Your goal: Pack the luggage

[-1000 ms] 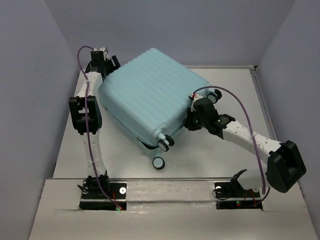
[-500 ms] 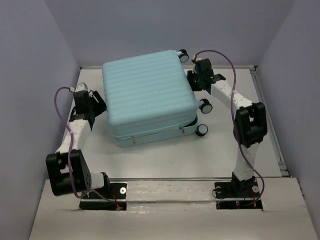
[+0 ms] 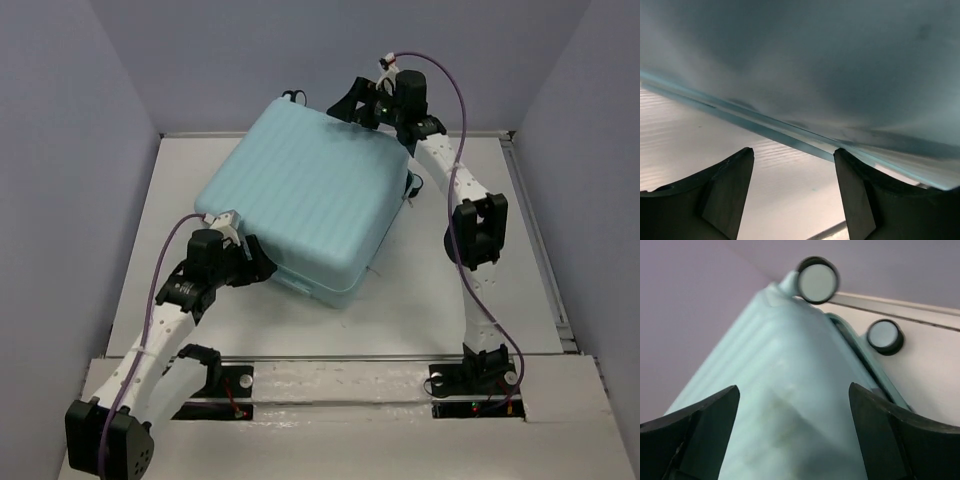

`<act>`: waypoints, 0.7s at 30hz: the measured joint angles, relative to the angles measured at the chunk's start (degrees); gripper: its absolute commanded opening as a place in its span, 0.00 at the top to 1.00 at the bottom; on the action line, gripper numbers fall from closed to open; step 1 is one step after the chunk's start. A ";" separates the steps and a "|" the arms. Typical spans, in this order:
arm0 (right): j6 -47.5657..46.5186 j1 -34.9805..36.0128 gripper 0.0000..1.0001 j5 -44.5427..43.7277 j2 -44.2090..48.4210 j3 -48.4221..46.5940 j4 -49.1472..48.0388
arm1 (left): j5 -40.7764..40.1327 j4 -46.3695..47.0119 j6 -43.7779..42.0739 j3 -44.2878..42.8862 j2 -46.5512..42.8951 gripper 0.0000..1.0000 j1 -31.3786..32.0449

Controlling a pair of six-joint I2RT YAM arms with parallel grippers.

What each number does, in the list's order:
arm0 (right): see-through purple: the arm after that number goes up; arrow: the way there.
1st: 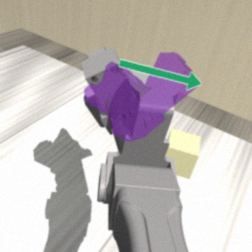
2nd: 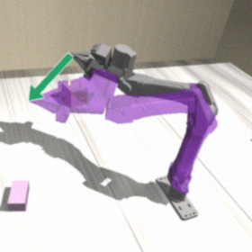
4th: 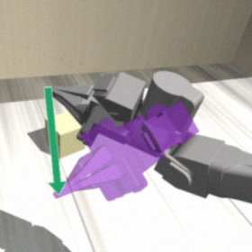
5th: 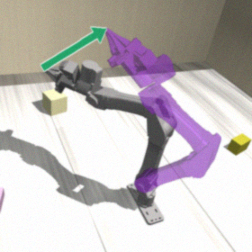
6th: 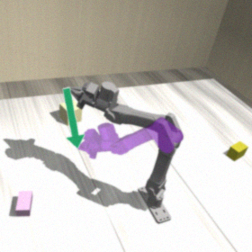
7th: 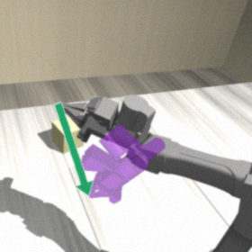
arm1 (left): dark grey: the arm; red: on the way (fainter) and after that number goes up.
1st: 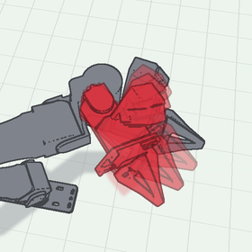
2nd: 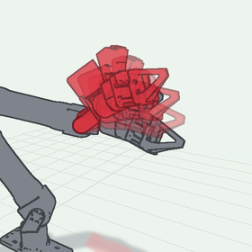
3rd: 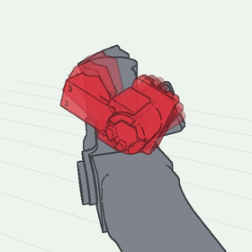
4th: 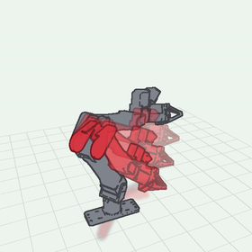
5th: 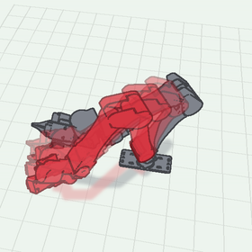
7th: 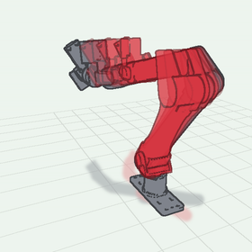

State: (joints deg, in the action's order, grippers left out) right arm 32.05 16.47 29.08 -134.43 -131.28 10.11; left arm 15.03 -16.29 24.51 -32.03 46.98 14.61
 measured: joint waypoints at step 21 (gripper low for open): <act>-8.66 2.19 0.93 10.82 70.31 77.13 -11.15 | 14.23 4.61 1.11 -13.40 -11.02 0.75 2.80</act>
State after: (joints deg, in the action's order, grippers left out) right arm 23.40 18.65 39.90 -64.12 -54.15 -1.04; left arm 29.26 -11.68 25.63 -45.43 35.97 17.41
